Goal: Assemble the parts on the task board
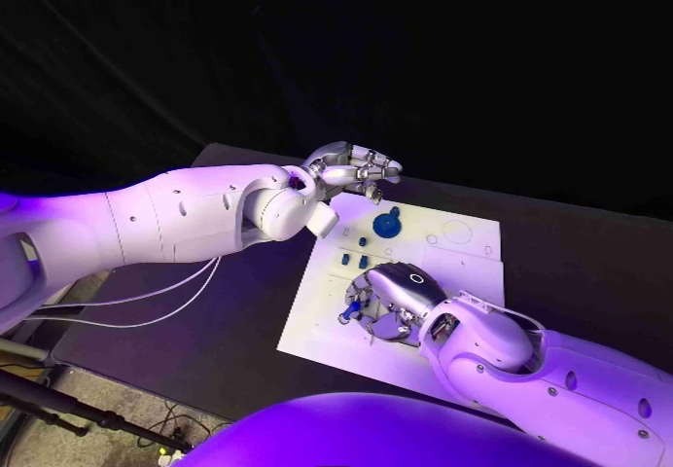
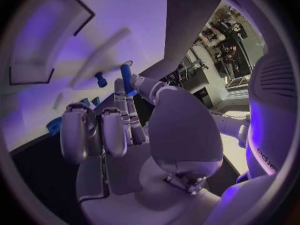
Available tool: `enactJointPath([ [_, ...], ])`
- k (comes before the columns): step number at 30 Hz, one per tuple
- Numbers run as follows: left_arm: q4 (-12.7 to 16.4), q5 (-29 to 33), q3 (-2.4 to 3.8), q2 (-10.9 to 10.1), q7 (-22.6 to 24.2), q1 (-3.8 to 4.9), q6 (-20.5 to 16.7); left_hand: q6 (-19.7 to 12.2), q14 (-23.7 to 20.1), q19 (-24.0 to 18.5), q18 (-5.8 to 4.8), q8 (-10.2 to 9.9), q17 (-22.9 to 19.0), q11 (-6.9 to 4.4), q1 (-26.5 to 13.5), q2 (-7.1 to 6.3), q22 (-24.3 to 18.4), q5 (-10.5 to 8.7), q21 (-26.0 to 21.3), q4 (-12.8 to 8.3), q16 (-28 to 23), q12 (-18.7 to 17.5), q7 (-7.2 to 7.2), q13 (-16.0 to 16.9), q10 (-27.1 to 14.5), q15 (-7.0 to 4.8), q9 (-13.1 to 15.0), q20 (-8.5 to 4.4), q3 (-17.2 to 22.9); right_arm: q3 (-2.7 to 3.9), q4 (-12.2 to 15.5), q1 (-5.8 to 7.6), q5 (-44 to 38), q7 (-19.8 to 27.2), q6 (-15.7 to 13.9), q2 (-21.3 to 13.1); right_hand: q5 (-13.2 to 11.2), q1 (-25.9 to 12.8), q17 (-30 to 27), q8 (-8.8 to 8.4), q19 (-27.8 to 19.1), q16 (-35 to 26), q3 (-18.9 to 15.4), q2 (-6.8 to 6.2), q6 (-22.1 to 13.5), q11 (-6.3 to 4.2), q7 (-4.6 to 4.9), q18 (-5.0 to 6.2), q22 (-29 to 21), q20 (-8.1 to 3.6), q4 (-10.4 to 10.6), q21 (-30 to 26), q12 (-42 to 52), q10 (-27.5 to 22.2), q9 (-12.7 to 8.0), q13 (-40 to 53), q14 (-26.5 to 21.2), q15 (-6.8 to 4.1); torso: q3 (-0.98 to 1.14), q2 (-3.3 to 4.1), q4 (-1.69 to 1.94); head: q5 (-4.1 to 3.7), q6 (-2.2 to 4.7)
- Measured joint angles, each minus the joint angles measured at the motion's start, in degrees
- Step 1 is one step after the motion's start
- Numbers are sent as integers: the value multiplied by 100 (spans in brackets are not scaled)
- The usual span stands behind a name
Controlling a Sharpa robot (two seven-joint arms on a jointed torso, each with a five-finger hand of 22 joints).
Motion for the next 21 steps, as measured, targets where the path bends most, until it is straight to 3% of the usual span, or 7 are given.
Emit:
enactJointPath([
  [21,2,1,0,-7,-18,0,8,0,0,0,0,0,-5,21,0,0,-7,0,0,0,0,0,0,-5,-21,0,-1,0,0,-23,-87,-34,-39,12,60,94,23,0,0,20,0,0,-1,-1,-24,0,-14,0,-1,0,1,0,-22,0,92,9,0,0,0,2,3,8,1],
])
